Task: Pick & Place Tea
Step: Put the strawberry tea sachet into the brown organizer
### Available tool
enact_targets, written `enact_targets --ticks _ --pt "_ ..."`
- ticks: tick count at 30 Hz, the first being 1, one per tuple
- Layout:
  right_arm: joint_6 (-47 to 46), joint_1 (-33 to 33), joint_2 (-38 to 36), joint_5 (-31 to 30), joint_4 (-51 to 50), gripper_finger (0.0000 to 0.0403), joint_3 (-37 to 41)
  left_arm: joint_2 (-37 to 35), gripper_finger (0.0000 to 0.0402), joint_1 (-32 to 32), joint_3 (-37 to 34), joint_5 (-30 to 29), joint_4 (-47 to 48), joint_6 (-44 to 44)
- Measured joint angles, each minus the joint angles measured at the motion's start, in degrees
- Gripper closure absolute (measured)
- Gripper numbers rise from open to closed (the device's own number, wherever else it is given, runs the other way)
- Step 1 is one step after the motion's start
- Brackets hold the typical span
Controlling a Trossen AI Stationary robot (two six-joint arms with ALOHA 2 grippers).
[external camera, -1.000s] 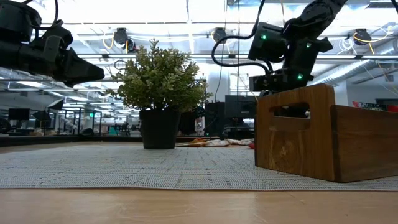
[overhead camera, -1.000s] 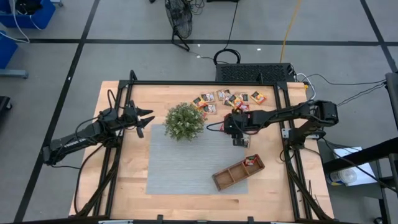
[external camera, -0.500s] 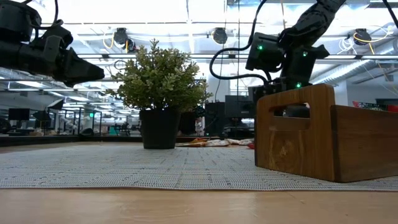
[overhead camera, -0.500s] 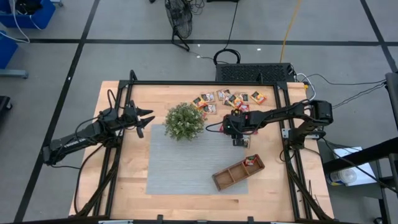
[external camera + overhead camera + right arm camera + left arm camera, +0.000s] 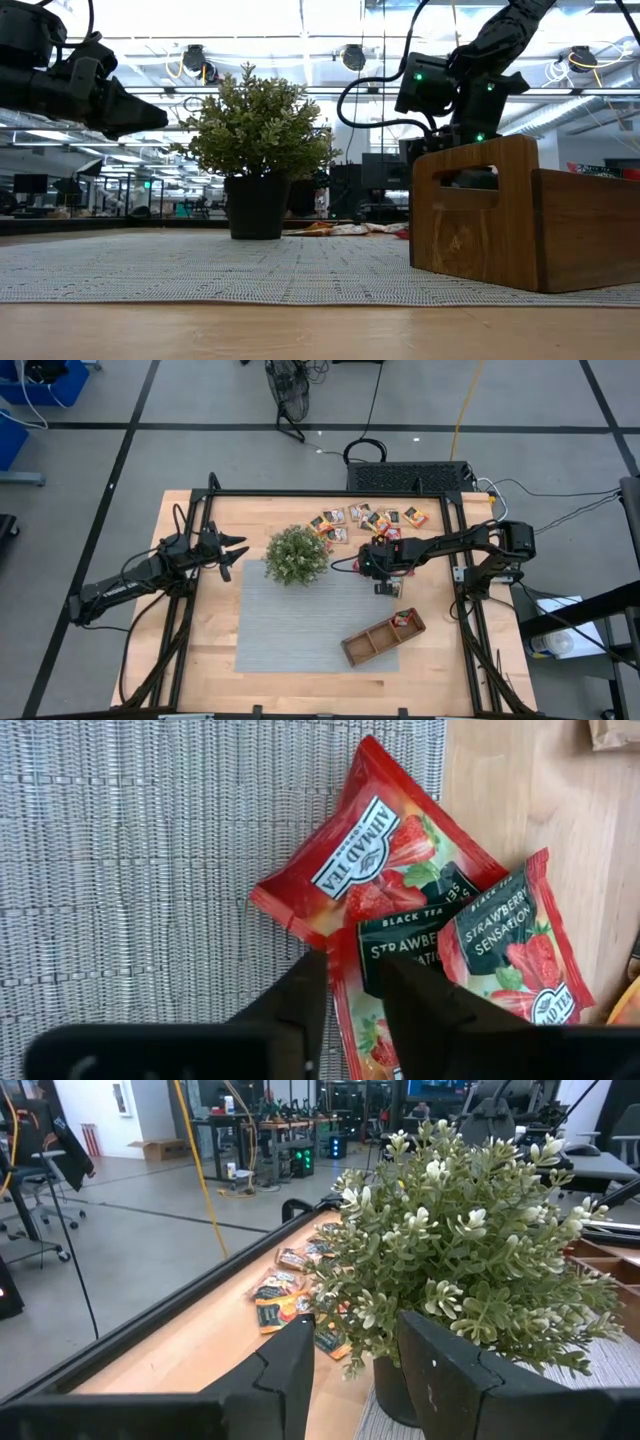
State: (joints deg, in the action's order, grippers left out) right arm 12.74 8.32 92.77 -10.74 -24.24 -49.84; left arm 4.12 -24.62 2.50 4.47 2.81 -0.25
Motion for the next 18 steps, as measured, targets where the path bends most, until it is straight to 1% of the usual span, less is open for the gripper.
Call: enact_targets --ticks 6,8,15,18 --pt "0.04 0.0 0.0 -0.08 -0.01 0.0385 0.0 0.0 0.0254 0.0 0.0 0.02 0.0 0.0" --pt "0.1 -0.04 0.0 -0.11 -0.01 0.0398 0.0 0.0 0.0254 0.01 0.02 0.02 0.0 0.0" --pt "-0.01 -0.17 -0.17 -0.54 0.02 0.0402 0.0 0.0 0.0254 0.0 0.02 0.02 0.0 0.0" --pt "0.61 -0.91 -0.45 -3.85 0.05 0.0402 0.0 0.0 0.0254 0.0 0.01 0.02 0.0 0.0"
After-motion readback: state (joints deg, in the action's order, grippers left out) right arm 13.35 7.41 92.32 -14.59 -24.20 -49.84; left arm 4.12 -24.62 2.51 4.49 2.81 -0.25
